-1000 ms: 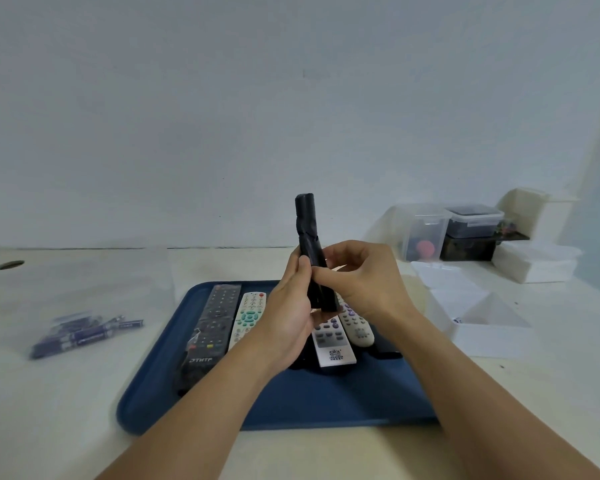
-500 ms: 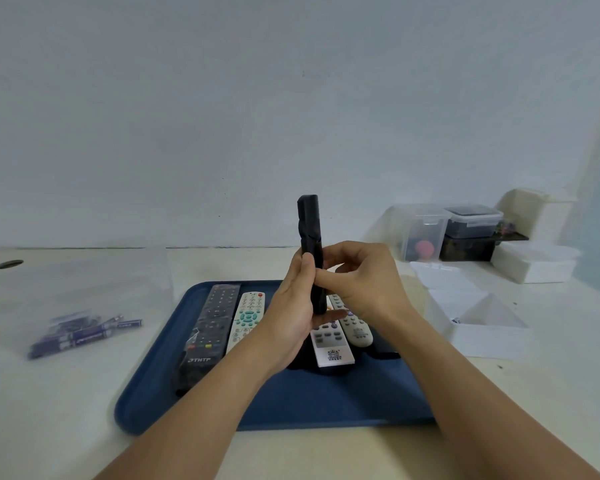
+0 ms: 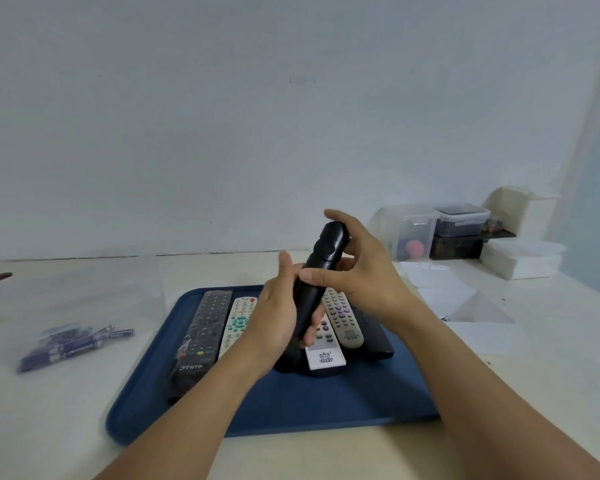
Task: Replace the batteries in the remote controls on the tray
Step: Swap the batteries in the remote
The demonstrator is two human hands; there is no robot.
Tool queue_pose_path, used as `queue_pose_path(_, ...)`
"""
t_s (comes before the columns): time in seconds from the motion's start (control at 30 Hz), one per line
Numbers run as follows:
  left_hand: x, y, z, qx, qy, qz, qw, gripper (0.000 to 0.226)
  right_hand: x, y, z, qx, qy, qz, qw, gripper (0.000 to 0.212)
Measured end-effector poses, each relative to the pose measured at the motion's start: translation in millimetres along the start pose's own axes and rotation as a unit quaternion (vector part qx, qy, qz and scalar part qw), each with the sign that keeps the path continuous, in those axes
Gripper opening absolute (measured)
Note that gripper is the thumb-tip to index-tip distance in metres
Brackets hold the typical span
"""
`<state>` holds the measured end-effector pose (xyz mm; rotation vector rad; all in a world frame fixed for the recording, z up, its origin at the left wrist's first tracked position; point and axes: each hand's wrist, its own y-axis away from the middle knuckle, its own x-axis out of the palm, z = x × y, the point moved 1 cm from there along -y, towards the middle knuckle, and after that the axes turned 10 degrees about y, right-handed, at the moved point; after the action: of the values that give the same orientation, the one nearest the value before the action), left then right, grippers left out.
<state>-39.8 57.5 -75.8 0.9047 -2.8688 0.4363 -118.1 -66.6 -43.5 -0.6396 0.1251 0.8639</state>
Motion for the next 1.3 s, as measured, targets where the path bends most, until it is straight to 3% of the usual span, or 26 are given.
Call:
queue_pose_path(0.1,4,4,0,0.059,0.005,-0.082,0.995,0.09,4,0,0,-0.012,-0.013,-0.019,1.0,0.073)
queue_pose_path(0.23,5,8,-1,0.135,-0.027,-0.145,0.98,0.091,10,1,-1,-0.02,-0.056,-0.02,0.998,0.07)
queue_pose_path(0.53,4,9,1,0.097,-0.04,-0.207,0.973,0.096,19,3,-2,-0.031,-0.058,-0.041,0.997,0.063)
queue_pose_path(0.6,6,8,1,0.088,-0.037,-0.223,0.97,0.088,19,5,-4,-0.032,-0.055,-0.044,0.997,0.062)
queue_pose_path(0.67,8,0,1,0.058,-0.022,-0.234,0.97,0.066,17,6,-5,-0.009,-0.093,-0.023,0.995,0.066)
queue_pose_path(0.77,18,-9,-1,-0.031,0.063,-0.2,0.977,0.042,11,8,-5,0.067,-0.244,0.091,0.963,0.058)
queue_pose_path(0.83,20,-11,-1,-0.065,0.104,-0.172,0.977,0.037,6,8,-2,0.072,-0.245,0.152,0.955,0.042)
queue_pose_path(0.93,17,-12,4,-0.062,0.109,-0.142,0.982,0.032,-9,8,0,0.077,-0.207,0.122,0.968,0.035)
queue_pose_path(1.0,11,-12,7,-0.022,0.024,-0.133,0.991,0.02,-28,6,4,0.124,-0.157,0.048,0.979,0.036)
queue_pose_path(1.03,7,-12,9,0.017,-0.068,-0.123,0.99,0.014,-38,4,2,0.156,-0.097,0.009,0.983,0.036)
queue_pose_path(1.1,1,-11,13,0.116,-0.3,-0.054,0.945,0.013,-57,1,-7,0.204,0.076,-0.056,0.974,0.038)
queue_pose_path(1.13,2,-10,15,0.144,-0.395,0.005,0.907,0.026,-63,0,-14,0.215,0.171,-0.065,0.959,0.038)
queue_pose_path(1.2,3,-8,20,0.135,-0.52,0.094,0.838,0.059,-62,2,-21,0.23,0.321,-0.016,0.919,0.033)
queue_pose_path(1.3,3,-7,25,0.09,-0.566,0.156,0.804,0.072,-51,10,-25,0.235,0.423,0.064,0.873,0.036)
